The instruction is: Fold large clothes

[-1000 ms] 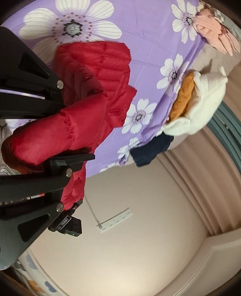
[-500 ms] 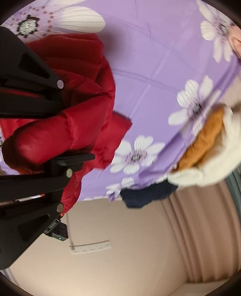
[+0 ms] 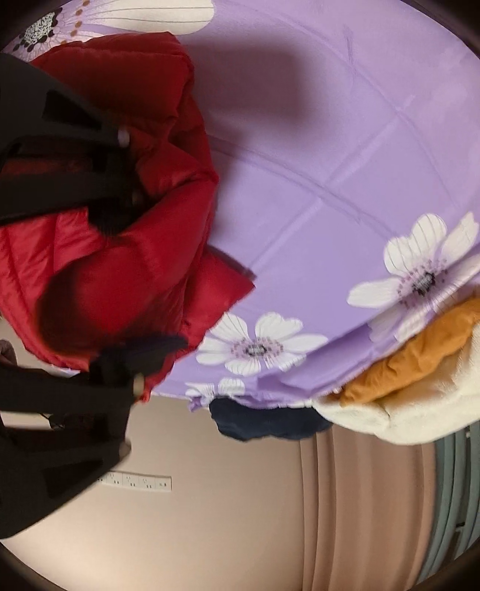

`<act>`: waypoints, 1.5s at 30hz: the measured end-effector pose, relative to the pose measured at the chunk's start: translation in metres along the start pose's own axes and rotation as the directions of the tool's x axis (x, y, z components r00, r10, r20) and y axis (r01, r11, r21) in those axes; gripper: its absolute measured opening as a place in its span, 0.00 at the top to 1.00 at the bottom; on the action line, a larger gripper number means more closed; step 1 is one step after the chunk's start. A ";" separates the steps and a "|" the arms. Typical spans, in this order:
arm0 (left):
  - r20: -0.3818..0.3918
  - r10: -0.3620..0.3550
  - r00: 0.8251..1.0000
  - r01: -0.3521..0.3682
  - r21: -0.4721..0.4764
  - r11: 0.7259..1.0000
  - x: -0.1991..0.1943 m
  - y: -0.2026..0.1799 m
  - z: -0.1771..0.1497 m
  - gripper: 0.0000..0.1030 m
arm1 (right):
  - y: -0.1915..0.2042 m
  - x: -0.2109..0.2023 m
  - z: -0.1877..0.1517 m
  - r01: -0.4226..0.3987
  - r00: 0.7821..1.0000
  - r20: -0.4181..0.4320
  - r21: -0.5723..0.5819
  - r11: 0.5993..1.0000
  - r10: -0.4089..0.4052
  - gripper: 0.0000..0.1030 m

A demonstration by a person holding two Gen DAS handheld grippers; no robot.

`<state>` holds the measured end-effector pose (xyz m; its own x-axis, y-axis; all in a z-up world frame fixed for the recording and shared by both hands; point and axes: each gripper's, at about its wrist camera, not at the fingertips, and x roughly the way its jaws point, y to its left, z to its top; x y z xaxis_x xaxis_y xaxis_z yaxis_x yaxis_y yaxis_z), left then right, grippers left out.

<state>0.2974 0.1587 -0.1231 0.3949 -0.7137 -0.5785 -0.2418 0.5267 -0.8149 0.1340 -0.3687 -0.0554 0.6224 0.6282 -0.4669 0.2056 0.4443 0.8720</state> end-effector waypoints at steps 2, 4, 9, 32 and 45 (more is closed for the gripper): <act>0.057 0.006 0.998 -0.008 0.021 1.000 -0.015 -0.007 0.001 0.16 | 0.001 -0.005 0.002 -0.014 1.000 0.017 0.012 1.000 0.014 0.29; 0.122 0.004 0.993 -0.010 0.053 0.999 -0.033 -0.013 0.003 0.10 | 0.004 -0.019 0.002 -0.018 0.998 0.053 0.010 1.000 0.017 0.27; 0.173 0.136 0.975 -0.169 0.193 0.967 -0.052 -0.032 -0.013 0.10 | 0.034 -0.048 -0.009 0.177 0.973 0.176 -0.170 0.969 -0.147 0.27; 0.298 0.487 0.821 -0.550 0.643 0.533 0.052 -0.021 -0.135 0.12 | 0.054 0.054 -0.140 0.532 0.813 0.295 -0.727 0.434 -0.502 0.27; 0.295 0.462 0.836 -0.533 0.632 0.562 0.012 -0.014 -0.168 0.12 | 0.073 0.015 -0.176 0.527 0.834 0.348 -0.733 0.431 -0.428 0.27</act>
<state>0.1561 0.0651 -0.1249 0.4802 -0.2176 -0.8497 0.2134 0.9686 -0.1275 0.0257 -0.2148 -0.0251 0.6939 0.1120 -0.7114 -0.1368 0.9903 0.0225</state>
